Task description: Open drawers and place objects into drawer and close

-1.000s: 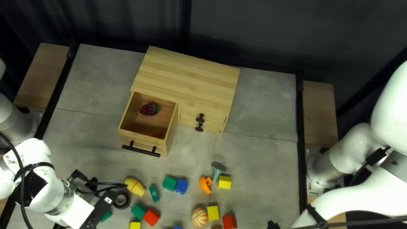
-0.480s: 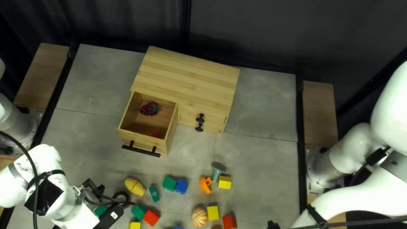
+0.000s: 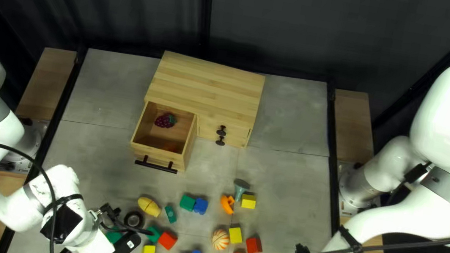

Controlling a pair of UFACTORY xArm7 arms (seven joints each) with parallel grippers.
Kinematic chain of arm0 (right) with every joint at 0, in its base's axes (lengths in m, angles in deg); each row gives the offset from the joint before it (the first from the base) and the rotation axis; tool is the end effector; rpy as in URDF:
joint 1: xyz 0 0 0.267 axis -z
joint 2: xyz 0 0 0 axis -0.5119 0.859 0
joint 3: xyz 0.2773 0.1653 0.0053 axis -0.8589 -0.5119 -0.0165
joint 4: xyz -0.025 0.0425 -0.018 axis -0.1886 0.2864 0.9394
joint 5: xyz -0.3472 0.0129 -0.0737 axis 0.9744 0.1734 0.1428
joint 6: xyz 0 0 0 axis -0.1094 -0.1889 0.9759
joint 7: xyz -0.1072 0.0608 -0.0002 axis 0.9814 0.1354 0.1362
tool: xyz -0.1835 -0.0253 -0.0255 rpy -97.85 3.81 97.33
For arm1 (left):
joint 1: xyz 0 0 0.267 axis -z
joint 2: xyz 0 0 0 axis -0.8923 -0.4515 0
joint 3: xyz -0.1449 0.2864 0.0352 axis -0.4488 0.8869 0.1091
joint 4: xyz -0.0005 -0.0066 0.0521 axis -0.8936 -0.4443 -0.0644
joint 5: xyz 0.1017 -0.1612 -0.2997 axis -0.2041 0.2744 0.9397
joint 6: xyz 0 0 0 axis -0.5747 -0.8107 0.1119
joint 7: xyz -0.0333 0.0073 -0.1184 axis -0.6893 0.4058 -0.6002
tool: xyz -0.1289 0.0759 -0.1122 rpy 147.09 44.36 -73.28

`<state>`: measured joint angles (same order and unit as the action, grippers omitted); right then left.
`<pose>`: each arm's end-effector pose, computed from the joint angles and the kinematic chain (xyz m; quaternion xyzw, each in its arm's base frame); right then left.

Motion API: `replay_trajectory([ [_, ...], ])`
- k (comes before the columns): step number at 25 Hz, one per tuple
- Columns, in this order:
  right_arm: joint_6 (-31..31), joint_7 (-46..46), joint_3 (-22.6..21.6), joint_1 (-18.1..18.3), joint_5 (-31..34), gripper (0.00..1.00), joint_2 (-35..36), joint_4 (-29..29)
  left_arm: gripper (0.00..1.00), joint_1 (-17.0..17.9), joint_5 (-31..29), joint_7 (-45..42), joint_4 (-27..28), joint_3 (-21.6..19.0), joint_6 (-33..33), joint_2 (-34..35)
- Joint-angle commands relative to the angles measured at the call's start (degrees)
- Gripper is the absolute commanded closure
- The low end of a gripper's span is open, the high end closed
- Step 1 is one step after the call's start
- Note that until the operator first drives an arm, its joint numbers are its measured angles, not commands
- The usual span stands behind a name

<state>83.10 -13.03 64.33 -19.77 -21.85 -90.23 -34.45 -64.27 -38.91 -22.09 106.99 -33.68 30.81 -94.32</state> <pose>0.2118 0.2647 0.1804 0.9410 0.2663 -0.1178 0.1721 0.3249 -0.2401 0.0462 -0.9316 0.3594 0.0529 0.0094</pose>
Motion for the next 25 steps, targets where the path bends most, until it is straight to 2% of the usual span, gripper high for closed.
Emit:
replay_trajectory([
  [1, 0.00, 0.00, 0.00, 0.00, 0.00, 0.00, 0.00, 0.00, 0.00, -0.10, -0.16, 0.11, -0.20, 0.18, 0.16, -0.33],
  [13, 0.00, 0.00, 0.00, 0.00, 0.00, 0.00, 0.00, 0.00, 0.00, -0.95, 0.21, 0.95, -2.18, 0.63, 2.46, -0.53],
  [25, 0.00, 0.00, 0.00, 0.00, 0.00, 0.00, 0.00, 0.00, 0.00, 1.56, -4.55, -1.44, 4.27, 2.61, 1.32, -6.95],
])
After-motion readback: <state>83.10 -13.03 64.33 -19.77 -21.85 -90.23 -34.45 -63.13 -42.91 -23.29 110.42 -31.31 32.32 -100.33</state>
